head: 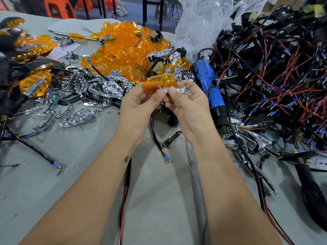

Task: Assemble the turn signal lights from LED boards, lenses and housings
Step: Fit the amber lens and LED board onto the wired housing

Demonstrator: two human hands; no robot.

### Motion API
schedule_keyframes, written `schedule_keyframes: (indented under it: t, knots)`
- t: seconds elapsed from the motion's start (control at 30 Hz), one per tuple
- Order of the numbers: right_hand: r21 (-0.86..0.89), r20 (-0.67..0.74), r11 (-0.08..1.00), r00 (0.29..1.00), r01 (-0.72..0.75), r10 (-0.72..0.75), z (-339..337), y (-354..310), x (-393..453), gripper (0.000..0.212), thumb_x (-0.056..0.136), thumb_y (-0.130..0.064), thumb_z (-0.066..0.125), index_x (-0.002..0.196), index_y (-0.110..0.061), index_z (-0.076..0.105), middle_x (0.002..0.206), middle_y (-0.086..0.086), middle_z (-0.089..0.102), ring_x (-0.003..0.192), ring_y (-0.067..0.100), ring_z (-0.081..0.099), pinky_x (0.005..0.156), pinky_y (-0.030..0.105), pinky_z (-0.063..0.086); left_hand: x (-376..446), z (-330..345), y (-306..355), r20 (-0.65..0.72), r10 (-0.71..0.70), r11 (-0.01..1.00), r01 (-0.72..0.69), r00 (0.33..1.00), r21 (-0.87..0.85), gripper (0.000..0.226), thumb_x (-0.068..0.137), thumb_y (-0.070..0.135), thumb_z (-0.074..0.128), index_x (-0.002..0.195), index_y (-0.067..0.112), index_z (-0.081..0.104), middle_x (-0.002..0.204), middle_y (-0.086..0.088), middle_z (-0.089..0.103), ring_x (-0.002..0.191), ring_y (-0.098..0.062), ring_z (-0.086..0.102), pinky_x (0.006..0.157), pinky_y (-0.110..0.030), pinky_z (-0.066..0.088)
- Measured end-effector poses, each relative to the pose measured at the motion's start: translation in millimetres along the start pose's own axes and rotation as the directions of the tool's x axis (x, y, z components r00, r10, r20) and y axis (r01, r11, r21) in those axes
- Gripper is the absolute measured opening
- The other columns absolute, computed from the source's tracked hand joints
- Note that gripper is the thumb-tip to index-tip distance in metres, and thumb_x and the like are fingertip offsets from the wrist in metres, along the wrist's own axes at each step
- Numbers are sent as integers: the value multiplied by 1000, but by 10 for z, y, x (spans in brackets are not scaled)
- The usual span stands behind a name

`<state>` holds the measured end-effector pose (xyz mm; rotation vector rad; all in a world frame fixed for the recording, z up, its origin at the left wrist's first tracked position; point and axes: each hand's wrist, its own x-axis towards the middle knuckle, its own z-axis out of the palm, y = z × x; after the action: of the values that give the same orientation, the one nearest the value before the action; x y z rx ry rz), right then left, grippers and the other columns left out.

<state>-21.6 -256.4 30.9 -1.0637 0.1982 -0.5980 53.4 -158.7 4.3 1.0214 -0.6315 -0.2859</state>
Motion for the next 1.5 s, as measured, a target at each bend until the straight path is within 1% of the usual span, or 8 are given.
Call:
schedule_keyframes:
  t: [0.23, 0.37, 0.57, 0.7, 0.93, 1.1, 1.37, 1.5]
  knots:
    - [11, -59, 1000, 998, -16, 17, 25, 21, 16, 18, 91, 7, 61, 95, -9, 52, 78, 10, 66, 62, 12, 66, 61, 21, 56, 11, 11, -50, -37, -38, 994, 41, 999, 103, 10, 88, 22, 65, 95, 24, 70, 92, 0, 73, 93, -20, 67, 91, -41, 56]
    - [-207, -70, 977, 995, 58, -74, 33, 33, 4, 20, 89, 2, 68, 94, -13, 56, 77, 10, 69, 62, 16, 65, 57, 23, 53, 22, -1, -64, -53, -94, 995, 95, 994, 15, 12, 92, 16, 62, 103, 14, 67, 99, -5, 71, 92, -21, 69, 83, -35, 57]
    - [-462, -50, 863, 966, 203, -254, -2, 0, -17, 16, 87, -8, 74, 95, -21, 68, 68, -3, 65, 54, 10, 59, 49, 18, 45, 26, -4, -24, -31, -116, 993, 115, 993, -38, 12, 96, 6, 56, 105, 10, 64, 106, -9, 69, 105, -25, 65, 99, -39, 53]
    - [-597, -30, 766, 947, 239, -319, -24, 19, -16, 20, 86, -17, 77, 98, -30, 68, 60, -11, 55, 56, 11, 53, 57, 33, 50, 42, -19, 16, -23, -143, 985, 140, 989, -106, 10, 98, 8, 54, 104, 11, 61, 113, -16, 69, 110, -31, 65, 97, -38, 53]
    - [-616, -40, 766, 964, 183, -262, -50, 59, 20, 19, 88, -31, 75, 105, -33, 66, 97, -3, 62, 77, 11, 55, 71, 26, 47, 50, -41, 35, -16, -209, 959, 202, 978, -199, 5, 95, 19, 56, 94, 19, 61, 98, -3, 75, 85, -15, 70, 72, -26, 57]
    - [-534, 23, 831, 986, 154, -168, -70, 31, 5, 5, 95, -29, 64, 94, -27, 69, 61, -15, 57, 58, 1, 51, 54, 15, 42, 52, -38, 34, 7, -208, 958, 205, 978, -199, 7, 92, 22, 57, 97, 19, 61, 98, 0, 73, 86, -14, 69, 73, -26, 54]
    - [-409, 58, 907, 995, 97, -80, -85, 32, 26, 12, 84, -27, 66, 88, -16, 66, 72, -2, 63, 61, 8, 56, 56, 23, 46, 12, -15, 70, 9, -201, 974, 201, 980, -108, 19, 83, 17, 71, 98, 18, 61, 122, -30, 62, 102, -33, 62, 91, -46, 46]
    - [-380, 79, 916, 991, 131, -109, -66, 50, 16, 7, 83, -22, 67, 80, -17, 65, 65, -5, 61, 55, 8, 55, 51, 22, 44, 13, -23, 77, 34, -152, 980, 155, 988, -124, 20, 81, 11, 68, 97, 18, 58, 101, -14, 70, 92, -26, 65, 82, -37, 51]
